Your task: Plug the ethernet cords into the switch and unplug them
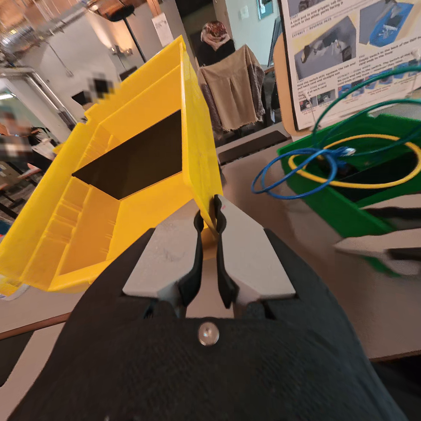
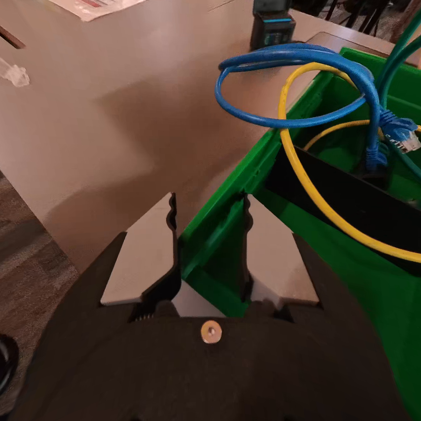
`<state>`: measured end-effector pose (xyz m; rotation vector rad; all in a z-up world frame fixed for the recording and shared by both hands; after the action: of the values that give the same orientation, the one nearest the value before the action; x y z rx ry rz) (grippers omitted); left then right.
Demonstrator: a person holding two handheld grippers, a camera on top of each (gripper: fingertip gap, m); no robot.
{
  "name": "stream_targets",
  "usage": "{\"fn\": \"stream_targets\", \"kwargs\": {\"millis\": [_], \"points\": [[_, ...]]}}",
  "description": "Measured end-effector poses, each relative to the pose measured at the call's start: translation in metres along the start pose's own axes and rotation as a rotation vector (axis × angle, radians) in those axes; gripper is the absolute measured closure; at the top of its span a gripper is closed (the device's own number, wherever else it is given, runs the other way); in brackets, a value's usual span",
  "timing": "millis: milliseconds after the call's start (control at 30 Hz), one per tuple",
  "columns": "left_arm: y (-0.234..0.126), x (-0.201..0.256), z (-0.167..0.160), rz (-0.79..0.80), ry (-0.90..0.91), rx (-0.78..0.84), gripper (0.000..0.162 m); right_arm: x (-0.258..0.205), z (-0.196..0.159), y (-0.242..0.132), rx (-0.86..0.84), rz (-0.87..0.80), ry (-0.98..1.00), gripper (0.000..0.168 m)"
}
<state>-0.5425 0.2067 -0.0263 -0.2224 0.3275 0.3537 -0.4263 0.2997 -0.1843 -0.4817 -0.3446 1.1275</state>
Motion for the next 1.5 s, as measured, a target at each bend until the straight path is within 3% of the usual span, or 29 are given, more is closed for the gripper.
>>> {"fn": "stream_targets", "kwargs": {"millis": [167, 300, 367, 433, 500, 600, 700, 833, 933, 1100, 1267, 1367, 1500], "points": [[-0.018, -0.006, 0.016, 0.036, 0.015, 0.077, 0.159, -0.055, 0.051, 0.042, 0.062, 0.018, -0.034, 0.115], [-0.032, -0.013, 0.022, 0.044, -0.009, 0.119, 0.160, -0.074, 0.071, 0.003, 0.186, 0.072, -0.108, 0.114], [-0.037, -0.018, 0.024, 0.067, 0.004, 0.136, 0.159, -0.071, 0.070, -0.031, 0.247, 0.124, -0.112, 0.121], [-0.042, -0.021, 0.027, 0.077, -0.003, 0.155, 0.159, -0.058, 0.063, -0.070, 0.309, 0.171, -0.131, 0.132], [-0.049, -0.025, 0.029, 0.076, -0.019, 0.162, 0.159, -0.033, 0.051, -0.110, 0.372, 0.188, -0.223, 0.168], [-0.054, -0.026, 0.030, 0.065, -0.031, 0.169, 0.160, 0.067, 0.030, -0.142, 0.359, -0.036, -0.356, 0.168], [-0.052, -0.022, 0.032, 0.054, -0.028, 0.175, 0.160, 0.158, -0.018, -0.127, 0.111, -0.071, -0.257, 0.168], [-0.048, -0.011, 0.039, 0.036, -0.011, 0.190, 0.159, 0.196, -0.054, -0.090, -0.026, -0.072, -0.142, 0.168], [-0.047, -0.002, 0.044, 0.015, -0.003, 0.215, 0.159, 0.193, -0.055, -0.048, -0.079, -0.113, -0.126, 0.168], [-0.047, 0.007, 0.049, -0.007, 0.007, 0.242, 0.160, 0.157, -0.028, 0.022, -0.098, -0.076, -0.078, 0.168], [-0.044, 0.014, 0.052, -0.016, 0.030, 0.266, 0.159, 0.104, -0.008, 0.085, -0.101, 0.086, -0.003, 0.168], [-0.044, 0.021, 0.055, -0.041, 0.038, 0.282, 0.159, 0.105, -0.002, 0.097, -0.139, 0.067, -0.015, 0.168], [-0.050, 0.042, 0.061, -0.084, 0.083, 0.293, 0.160, 0.110, -0.008, 0.062, -0.060, 0.115, -0.034, 0.168]]}}
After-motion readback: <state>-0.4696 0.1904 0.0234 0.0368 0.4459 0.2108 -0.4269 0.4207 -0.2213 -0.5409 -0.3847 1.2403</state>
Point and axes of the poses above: each gripper's, where its closed fingertips meet, y out along the fingers, z out of its top, x = y × z across the jaws, the point moved 1 cm from there along -y, back along the fingers, and after that the axes turned 1 degree about -x, right-handed, at the moved point
